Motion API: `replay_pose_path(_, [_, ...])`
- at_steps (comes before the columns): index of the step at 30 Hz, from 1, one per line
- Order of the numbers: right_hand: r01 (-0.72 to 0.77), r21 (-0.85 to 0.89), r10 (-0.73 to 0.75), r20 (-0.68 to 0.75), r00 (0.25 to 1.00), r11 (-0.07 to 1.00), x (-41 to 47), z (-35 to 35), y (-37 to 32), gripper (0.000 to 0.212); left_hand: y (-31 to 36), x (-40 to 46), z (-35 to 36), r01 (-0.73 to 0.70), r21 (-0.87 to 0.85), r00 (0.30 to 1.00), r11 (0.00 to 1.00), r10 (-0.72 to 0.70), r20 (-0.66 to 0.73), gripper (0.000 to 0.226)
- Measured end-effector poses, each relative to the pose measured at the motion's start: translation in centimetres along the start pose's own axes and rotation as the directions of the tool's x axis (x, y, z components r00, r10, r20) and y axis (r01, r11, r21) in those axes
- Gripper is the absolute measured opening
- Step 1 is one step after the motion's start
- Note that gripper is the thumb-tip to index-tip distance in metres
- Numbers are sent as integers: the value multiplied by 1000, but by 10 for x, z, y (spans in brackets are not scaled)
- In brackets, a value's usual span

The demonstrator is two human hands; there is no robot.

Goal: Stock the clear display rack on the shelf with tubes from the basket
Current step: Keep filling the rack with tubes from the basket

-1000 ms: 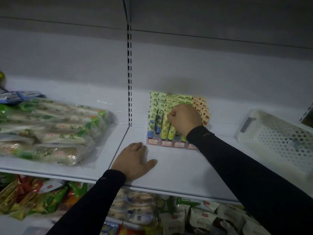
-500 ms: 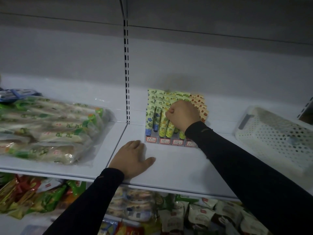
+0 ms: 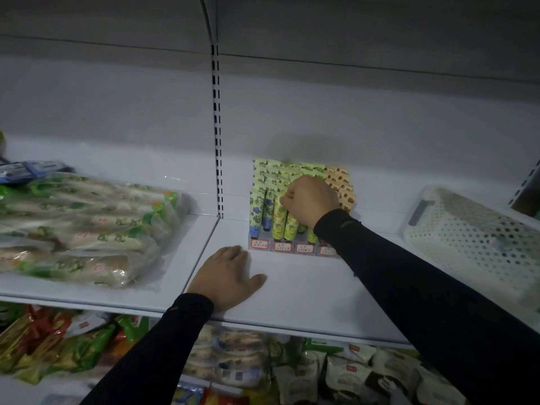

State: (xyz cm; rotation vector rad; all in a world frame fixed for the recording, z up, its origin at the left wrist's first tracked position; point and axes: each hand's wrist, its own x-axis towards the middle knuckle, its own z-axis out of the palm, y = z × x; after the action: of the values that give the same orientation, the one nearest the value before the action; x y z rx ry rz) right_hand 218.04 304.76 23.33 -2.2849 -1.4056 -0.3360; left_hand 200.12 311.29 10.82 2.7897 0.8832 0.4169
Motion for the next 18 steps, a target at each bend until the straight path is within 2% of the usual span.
replay_pose_path(7, [-2, 16, 2, 32, 999, 1000, 1, -2, 2, 37, 4, -2, -4, 10, 4, 1000, 1000, -10, 14, 66])
replay_pose_path(11, [-16, 37, 14, 32, 999, 999, 1, 0, 6, 42, 3, -3, -4, 12, -2, 999, 1000, -12, 35, 78])
replay_pose_path(15, [-29, 33, 28, 32, 999, 999, 1, -2, 4, 44, 1, -1, -2, 6, 2, 1000, 1000, -6, 13, 67])
replay_pose_path(18, [-36, 23, 35, 29, 999, 999, 1, -3, 3, 45, 1, -2, -3, 2, -3, 1000, 1000, -2, 22, 78])
